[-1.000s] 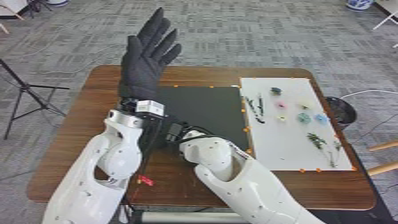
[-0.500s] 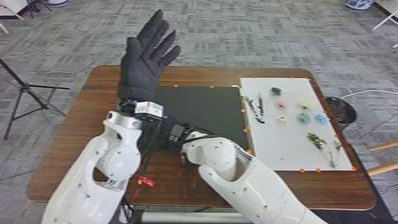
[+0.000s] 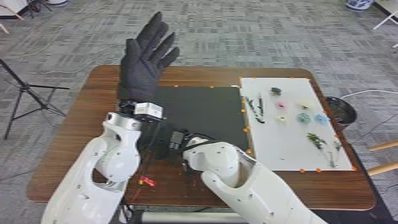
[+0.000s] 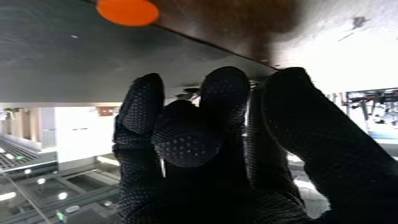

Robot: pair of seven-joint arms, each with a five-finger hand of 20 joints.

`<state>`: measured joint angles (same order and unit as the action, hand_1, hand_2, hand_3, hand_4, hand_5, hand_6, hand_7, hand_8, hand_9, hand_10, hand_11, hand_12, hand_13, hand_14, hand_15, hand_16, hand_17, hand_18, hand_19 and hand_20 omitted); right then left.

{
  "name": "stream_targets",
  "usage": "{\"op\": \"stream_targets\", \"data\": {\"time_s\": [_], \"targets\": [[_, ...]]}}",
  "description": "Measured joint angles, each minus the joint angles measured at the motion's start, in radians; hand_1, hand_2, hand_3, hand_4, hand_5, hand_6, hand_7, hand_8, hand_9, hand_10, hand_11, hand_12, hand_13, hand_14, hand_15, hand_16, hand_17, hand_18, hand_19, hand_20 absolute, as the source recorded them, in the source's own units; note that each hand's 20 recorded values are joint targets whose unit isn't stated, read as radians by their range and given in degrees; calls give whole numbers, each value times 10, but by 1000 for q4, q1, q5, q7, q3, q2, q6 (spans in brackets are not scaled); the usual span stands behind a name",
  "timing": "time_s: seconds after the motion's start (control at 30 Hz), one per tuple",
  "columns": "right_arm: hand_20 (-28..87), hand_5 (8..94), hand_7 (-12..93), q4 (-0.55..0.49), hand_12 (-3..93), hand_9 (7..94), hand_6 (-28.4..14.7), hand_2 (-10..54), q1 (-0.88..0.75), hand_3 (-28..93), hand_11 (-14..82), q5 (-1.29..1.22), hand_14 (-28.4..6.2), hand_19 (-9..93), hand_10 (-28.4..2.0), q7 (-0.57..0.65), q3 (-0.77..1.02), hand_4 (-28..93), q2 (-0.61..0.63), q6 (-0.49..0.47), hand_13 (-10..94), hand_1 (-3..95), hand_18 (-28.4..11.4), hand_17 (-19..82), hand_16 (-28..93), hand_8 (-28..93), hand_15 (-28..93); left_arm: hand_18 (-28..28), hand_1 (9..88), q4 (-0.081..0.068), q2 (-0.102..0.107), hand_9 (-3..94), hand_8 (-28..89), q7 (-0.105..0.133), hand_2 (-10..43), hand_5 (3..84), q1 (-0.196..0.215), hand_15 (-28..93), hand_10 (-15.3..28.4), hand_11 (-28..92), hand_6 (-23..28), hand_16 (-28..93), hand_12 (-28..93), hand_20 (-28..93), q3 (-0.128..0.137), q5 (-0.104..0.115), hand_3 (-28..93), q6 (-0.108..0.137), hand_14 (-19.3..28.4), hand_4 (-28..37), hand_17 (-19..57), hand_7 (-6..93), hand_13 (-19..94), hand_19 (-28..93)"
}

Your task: Arrange flowers

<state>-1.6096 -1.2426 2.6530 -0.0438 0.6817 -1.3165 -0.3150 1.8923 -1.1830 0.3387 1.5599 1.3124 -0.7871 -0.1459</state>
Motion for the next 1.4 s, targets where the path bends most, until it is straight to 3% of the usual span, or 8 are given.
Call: {"op": "stream_targets", "data": {"time_s": [0.37, 1.4], "targets": [[369, 332, 170, -18, 493, 662, 53, 61, 16, 932, 593, -9, -123, 832, -138, -4, -10, -143, 52, 0, 700, 309, -224, 292, 317, -133, 874, 195, 275, 5, 0, 174, -80, -3, -14, 225, 13, 14, 87, 70, -2, 111, 197, 54, 6, 1, 480, 2, 115, -272, -148, 147, 133, 377], [373, 323, 142, -6, 417, 648, 29, 134, 1, 920, 652, -132, -126, 829, -150, 64, 5, -121, 17, 24, 698, 204, -227, 289, 320, -116, 874, 196, 275, 3, -2, 174, -80, -14, -13, 225, 10, 14, 87, 67, -1, 112, 198, 54, 6, 0, 478, 0, 115, -270, -149, 148, 133, 377]]}}
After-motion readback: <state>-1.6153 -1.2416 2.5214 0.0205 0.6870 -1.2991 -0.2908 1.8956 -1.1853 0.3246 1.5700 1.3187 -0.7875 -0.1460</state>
